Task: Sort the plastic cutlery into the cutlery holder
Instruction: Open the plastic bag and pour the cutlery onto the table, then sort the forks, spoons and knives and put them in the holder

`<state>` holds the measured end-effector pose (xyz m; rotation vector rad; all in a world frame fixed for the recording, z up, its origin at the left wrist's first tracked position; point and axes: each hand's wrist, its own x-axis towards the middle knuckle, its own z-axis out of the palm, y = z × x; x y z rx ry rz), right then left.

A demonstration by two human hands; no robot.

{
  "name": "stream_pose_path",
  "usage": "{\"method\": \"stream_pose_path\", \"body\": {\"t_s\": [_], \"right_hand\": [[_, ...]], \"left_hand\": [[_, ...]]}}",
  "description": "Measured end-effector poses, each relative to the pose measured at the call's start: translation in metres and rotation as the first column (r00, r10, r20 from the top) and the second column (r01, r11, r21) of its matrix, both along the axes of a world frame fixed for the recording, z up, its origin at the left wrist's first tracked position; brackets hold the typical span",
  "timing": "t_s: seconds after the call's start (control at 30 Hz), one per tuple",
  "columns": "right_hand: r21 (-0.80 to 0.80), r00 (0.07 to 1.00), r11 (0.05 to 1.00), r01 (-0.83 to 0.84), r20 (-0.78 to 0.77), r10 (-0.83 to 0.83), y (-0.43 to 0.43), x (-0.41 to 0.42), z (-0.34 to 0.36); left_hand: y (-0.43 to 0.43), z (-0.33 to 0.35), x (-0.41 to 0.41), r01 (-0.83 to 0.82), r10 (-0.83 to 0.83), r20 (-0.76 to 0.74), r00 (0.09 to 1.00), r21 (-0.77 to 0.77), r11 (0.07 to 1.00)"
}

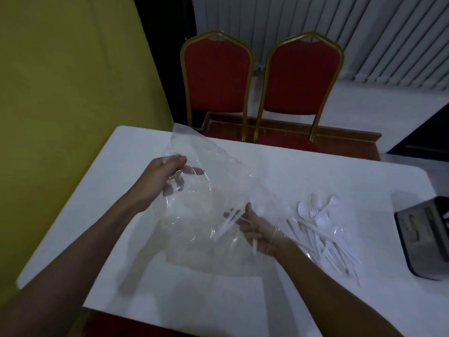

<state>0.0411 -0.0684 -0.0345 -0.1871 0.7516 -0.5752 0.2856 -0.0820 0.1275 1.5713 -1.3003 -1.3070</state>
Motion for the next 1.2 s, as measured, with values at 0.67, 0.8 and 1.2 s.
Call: {"method": "stream_pose_path", "body": {"t_s": [0.67,0.8,1.2], "right_hand": [[-0.130,0.448,0.944,-0.303,-0.894,0.020,-0.001,-0.115,0.026],[-0.048,0.114,0.909,-0.414,-0.993,-0.001,0.008,-0.137,-0.001],[0.033,-0.176,0.814,-0.579,-0.981,-0.086,0.017,-0.149,-0.013]], "left_hand": [[0.010,-0.081,0.101,-0.304,0.277,0.269,0.922,0.065,0.950],[0.025,-0.131,0.110,-0.493,0.347,0.606,0.716,0.087,0.866],[0.047,-0.198,-0.034,-0.114,0.073,0.846,0.528,-0.015,0.993]]}}
